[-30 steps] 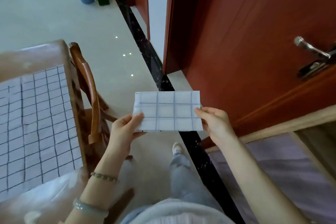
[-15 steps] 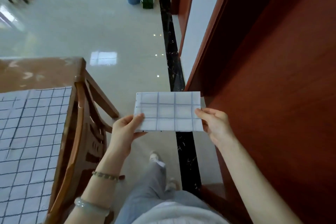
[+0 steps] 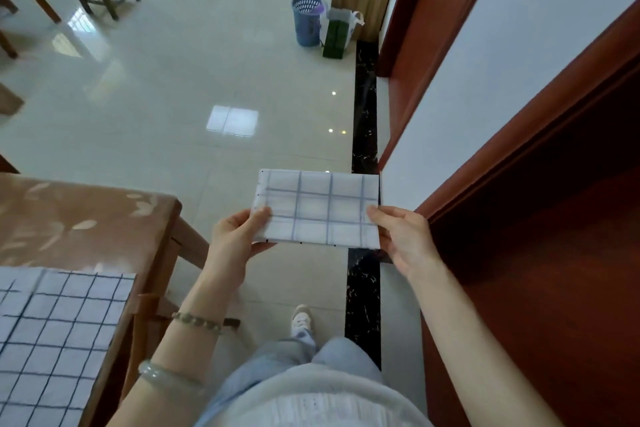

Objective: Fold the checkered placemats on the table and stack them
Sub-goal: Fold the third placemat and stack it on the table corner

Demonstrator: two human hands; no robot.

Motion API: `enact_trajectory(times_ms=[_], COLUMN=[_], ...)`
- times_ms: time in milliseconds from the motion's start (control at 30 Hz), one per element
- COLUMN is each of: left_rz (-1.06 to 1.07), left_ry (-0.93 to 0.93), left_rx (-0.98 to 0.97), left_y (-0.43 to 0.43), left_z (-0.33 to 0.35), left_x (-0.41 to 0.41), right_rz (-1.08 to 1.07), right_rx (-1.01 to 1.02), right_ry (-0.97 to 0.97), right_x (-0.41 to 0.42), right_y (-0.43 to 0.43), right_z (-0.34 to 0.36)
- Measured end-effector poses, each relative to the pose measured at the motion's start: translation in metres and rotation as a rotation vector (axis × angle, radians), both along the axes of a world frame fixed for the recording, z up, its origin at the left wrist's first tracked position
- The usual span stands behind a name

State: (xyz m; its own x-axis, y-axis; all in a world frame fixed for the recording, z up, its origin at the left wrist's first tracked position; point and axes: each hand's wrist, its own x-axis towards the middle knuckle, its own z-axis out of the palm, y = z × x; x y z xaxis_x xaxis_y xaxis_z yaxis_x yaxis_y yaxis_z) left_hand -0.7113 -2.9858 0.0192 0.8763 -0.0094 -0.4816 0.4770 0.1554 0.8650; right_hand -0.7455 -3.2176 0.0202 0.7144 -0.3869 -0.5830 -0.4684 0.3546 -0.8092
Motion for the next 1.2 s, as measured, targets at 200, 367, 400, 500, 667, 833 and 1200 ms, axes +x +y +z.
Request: enact_trajectory(times_ms=[200, 367, 400, 500, 667, 833, 1200], left_rz=[0.073, 0.218, 0.243, 0.346, 0.560, 0.729, 1.073], left_ry=[-0.015, 0.039, 0.045, 0.056, 0.087, 0.090, 0.091], left_rx=[0.027, 0.034, 0.039, 0.045, 0.025, 0.015, -0.056], left_y=[0.005, 0.006, 0.005, 0.003, 0.009, 0.028, 0.127], left_z=[0.003, -0.011, -0.013, -0.016, -0.005, 0.005, 0.002], left_x=[0.101, 0.177, 0.192, 0.242, 0.320, 0.373, 0.457], right_rz=[0.122, 0.248, 0.281, 0.383, 0.561, 0.726, 1.076], right_rx=[0.005, 0.018, 0.015, 0.021, 0.051, 0.064, 0.047], right_ry=[0.006, 0.002, 0.000, 0.001, -0.004, 0.005, -0.025], right_x=[0.119, 0.225, 0.246, 0.320, 0.441, 0.529, 0.675], right_y=[-0.002, -0.001, -0.001, 0.002, 0.020, 0.057, 0.207], right_z=[0.007, 0.000, -0.002, -0.004, 0.010, 0.013, 0.007])
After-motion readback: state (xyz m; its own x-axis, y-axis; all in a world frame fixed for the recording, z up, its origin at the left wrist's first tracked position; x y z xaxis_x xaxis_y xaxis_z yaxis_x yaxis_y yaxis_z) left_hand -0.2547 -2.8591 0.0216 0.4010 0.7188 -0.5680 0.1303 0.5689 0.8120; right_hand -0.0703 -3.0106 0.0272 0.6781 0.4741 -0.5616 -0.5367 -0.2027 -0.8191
